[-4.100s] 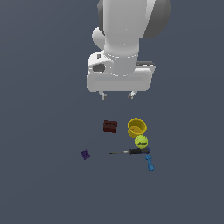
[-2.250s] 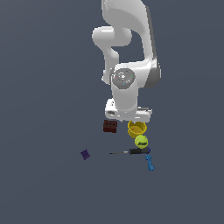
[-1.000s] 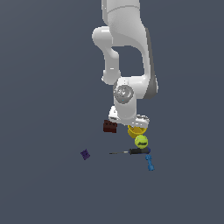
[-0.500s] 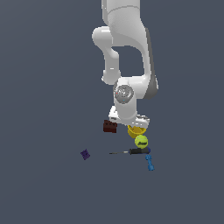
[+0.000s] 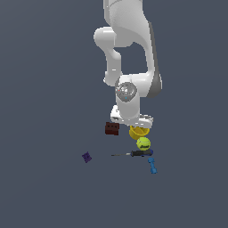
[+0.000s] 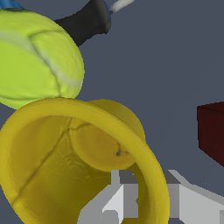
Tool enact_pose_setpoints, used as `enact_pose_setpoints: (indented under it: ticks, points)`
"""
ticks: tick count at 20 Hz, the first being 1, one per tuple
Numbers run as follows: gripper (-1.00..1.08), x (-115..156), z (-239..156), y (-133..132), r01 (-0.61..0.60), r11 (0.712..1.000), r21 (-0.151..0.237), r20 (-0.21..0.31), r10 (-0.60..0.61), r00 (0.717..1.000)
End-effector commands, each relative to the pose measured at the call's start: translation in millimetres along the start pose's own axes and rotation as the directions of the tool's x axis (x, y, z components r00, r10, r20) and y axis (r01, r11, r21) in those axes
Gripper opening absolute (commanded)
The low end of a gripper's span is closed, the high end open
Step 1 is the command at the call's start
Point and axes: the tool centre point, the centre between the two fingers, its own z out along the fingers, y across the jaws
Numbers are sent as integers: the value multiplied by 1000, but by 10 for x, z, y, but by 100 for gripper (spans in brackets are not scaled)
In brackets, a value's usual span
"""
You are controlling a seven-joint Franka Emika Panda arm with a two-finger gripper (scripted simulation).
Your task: Pick up a designated object from a clutter of objects.
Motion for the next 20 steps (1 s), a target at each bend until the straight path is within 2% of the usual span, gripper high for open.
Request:
enact_pose_setpoints:
  ticks: [1,8,20]
  points:
    - [-100,-5,-149,-28,1,1000,1,-4,-1,1000]
    - [-100,-68,-707,-109,0,1000,0,-4,0,1000]
    - [-100,-193,-1956,-301,-1,1000,-1,-5,1,1000]
